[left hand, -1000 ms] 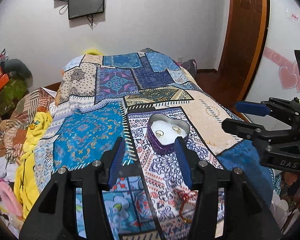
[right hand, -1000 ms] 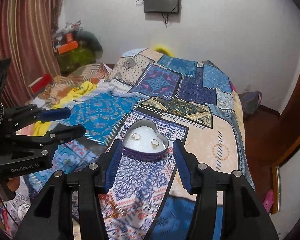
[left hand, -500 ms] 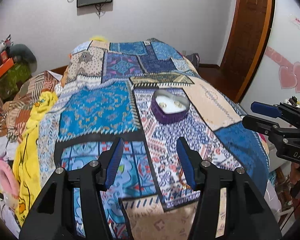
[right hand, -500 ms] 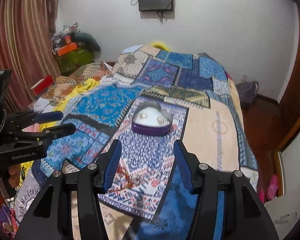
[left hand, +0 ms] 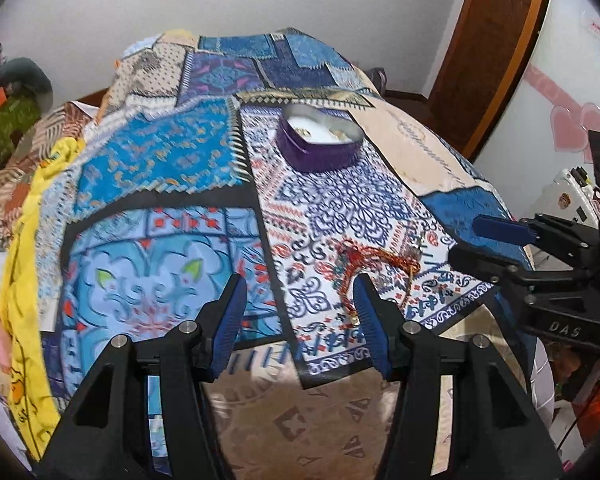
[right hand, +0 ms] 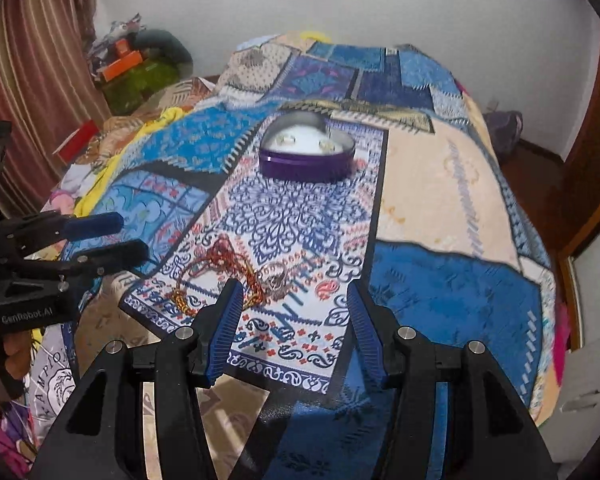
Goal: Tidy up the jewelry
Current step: 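Grasp a silver charm with the right gripper while the left gripper grasps the red beaded bracelet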
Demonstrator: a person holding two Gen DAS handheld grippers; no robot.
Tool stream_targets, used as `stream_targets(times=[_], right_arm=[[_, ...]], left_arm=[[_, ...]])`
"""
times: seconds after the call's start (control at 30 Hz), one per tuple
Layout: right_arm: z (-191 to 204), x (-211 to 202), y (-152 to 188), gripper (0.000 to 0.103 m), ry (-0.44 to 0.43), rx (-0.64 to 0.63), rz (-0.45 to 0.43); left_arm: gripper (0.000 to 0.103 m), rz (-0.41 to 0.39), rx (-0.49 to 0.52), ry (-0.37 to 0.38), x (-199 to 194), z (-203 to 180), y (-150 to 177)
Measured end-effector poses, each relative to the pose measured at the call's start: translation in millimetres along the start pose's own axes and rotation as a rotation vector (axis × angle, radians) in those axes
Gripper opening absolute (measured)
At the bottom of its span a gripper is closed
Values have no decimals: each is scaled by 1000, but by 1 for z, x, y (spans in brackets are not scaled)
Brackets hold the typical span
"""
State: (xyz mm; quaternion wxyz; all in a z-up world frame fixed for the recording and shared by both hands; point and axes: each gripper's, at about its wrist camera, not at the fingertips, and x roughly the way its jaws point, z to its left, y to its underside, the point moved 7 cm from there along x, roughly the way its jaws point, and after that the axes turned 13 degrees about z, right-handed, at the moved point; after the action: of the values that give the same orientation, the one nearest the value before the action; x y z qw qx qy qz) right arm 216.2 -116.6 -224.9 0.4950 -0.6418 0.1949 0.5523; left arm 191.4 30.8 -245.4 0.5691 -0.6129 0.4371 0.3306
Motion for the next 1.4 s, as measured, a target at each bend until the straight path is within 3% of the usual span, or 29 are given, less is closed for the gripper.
stream_targets(times=[0.3, 0.47, 0.63, 0.8, 0.97, 1.4], right_arm=[[-1, 12, 2, 49, -13, -18, 21], [3, 19, 0, 34, -35, -32, 40], [7, 27, -1, 28, -55, -50, 57], [10, 31, -4, 21, -81, -50, 59], [12, 32, -6, 12, -109, -50, 61], [5, 13, -11, 11, -105, -18, 7]], left_arm=[[34, 58, -4, 98, 23, -18, 9], [26, 68, -23, 117, 30, -20, 8], [23, 66, -38, 126, 36, -18, 10], [6, 62, -43, 134, 37, -17, 9], [2, 48, -41, 115, 36, -14, 6], [1, -56, -25, 89, -2, -7, -8]])
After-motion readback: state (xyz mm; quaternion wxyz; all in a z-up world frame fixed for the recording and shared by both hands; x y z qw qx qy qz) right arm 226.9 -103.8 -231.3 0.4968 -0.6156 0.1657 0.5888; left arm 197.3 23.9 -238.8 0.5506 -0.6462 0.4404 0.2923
